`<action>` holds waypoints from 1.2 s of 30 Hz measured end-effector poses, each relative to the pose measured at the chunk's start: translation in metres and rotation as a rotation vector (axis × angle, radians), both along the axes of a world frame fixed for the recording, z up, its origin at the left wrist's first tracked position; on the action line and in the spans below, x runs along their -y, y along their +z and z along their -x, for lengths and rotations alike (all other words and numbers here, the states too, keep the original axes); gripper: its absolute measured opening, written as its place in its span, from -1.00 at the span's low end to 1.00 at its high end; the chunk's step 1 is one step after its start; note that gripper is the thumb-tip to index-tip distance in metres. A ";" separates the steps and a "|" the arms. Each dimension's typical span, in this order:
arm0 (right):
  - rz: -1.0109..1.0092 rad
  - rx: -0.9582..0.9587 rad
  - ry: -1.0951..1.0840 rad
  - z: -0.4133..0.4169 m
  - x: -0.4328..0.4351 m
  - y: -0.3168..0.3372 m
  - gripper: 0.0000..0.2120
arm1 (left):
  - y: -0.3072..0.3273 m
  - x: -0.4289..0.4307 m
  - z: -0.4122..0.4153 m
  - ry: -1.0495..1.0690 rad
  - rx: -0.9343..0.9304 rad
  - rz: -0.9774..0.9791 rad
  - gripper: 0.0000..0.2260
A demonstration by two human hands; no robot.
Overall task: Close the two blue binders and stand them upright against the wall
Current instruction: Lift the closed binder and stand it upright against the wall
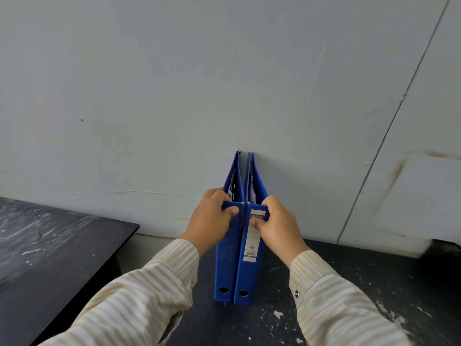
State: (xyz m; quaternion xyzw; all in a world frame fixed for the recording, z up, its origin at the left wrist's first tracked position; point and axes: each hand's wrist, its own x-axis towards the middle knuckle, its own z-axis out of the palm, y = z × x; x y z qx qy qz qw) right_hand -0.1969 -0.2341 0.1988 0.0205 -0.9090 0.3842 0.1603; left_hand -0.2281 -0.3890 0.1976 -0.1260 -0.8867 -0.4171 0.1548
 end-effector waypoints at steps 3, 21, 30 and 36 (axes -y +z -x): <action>0.001 -0.002 -0.004 0.000 0.001 0.000 -0.81 | 0.000 0.000 0.000 -0.001 -0.002 -0.003 -0.89; 0.005 -0.006 -0.015 0.000 0.003 -0.002 -0.79 | -0.001 0.001 0.001 -0.003 0.004 -0.013 -0.89; 0.005 -0.016 -0.015 0.001 0.003 -0.004 -0.79 | -0.001 0.000 0.002 -0.011 0.006 -0.017 -0.88; 0.001 -0.005 -0.018 0.001 0.004 -0.003 -0.78 | 0.000 0.001 0.001 -0.008 0.005 -0.015 -0.90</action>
